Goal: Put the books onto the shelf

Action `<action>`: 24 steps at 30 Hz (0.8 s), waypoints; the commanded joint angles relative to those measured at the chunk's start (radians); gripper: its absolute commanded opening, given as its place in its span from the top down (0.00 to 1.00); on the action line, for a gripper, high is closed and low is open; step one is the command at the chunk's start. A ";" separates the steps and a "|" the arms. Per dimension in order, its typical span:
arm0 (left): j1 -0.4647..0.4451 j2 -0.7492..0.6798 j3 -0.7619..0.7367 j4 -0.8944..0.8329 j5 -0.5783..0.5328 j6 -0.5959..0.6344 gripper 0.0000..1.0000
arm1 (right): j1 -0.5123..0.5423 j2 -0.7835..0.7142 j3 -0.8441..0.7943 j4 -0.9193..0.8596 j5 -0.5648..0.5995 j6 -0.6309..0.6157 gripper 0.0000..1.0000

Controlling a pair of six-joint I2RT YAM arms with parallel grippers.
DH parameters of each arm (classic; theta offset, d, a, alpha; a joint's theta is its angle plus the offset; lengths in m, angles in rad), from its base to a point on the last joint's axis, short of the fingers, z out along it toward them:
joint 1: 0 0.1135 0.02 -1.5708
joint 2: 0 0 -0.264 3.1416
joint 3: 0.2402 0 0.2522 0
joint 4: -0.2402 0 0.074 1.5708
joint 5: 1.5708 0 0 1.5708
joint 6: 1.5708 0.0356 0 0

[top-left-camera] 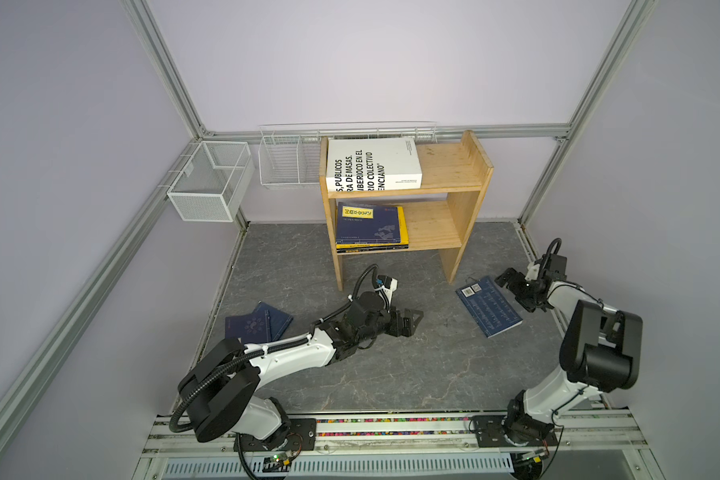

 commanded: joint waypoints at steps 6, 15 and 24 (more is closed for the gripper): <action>-0.004 0.022 0.032 0.017 -0.029 -0.011 0.01 | 0.015 0.101 -0.018 0.035 -0.166 -0.060 0.06; 0.003 0.110 0.120 -0.074 -0.053 0.009 0.00 | 0.184 0.108 -0.009 -0.059 -0.198 -0.083 0.13; 0.080 0.278 0.168 -0.035 0.057 -0.179 0.01 | 0.449 -0.017 -0.095 -0.113 -0.121 -0.040 0.16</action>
